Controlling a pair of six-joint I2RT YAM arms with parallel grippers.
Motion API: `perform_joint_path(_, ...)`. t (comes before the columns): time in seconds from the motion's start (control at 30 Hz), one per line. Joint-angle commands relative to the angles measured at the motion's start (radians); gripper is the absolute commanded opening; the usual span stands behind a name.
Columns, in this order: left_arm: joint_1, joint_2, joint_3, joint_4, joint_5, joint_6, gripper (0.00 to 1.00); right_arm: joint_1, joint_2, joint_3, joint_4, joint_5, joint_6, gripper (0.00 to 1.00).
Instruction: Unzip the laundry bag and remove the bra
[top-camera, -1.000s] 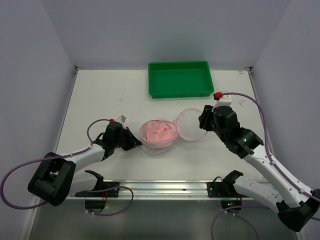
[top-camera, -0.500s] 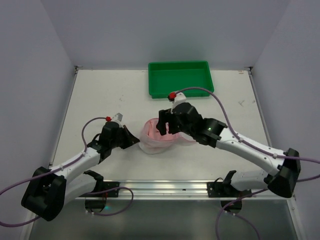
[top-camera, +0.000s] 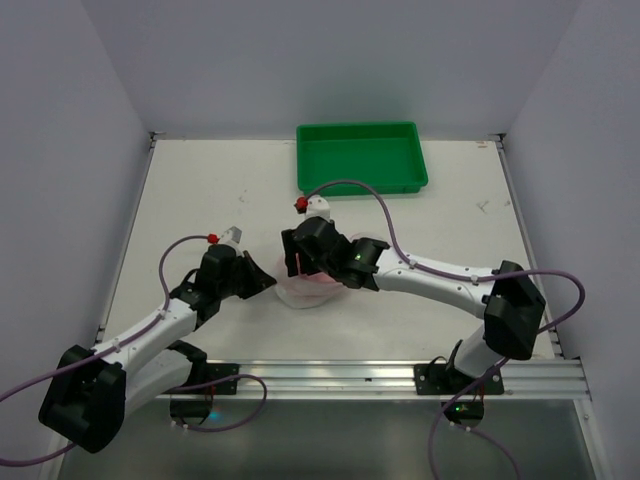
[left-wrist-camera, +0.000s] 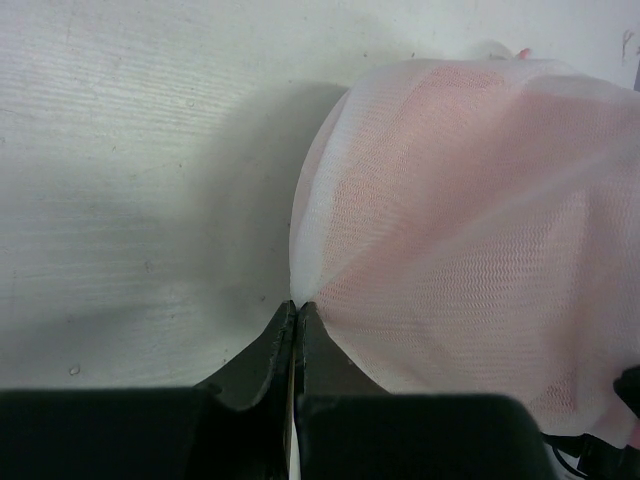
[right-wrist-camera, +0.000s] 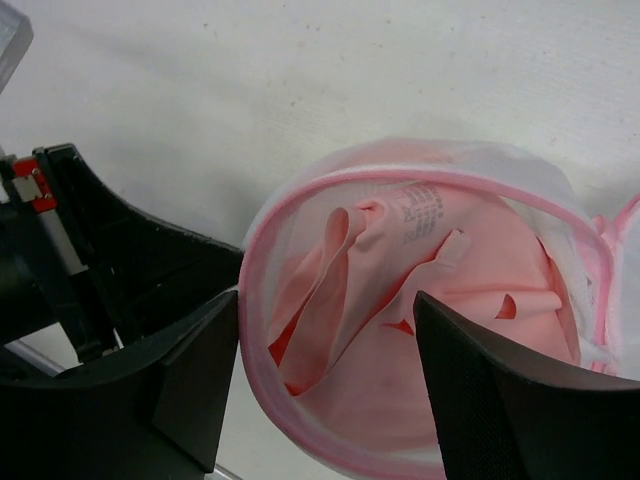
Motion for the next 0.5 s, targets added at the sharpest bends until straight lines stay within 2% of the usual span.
perform_joint_path(0.0,-0.007,-0.015,0.009,0.011,-0.024,0.012,0.0,-0.003,0.02,0.023,0.05,0.109,0.038,0.71)
perform_joint_path(0.2,-0.008,-0.022,-0.012,0.016,-0.027,0.007,0.0,-0.01,0.037,0.02,0.05,0.137,0.045,0.63)
perform_joint_path(0.47,-0.008,-0.004,-0.023,0.02,-0.035,0.001,0.0,-0.015,-0.094,-0.016,0.102,0.022,0.033,0.72)
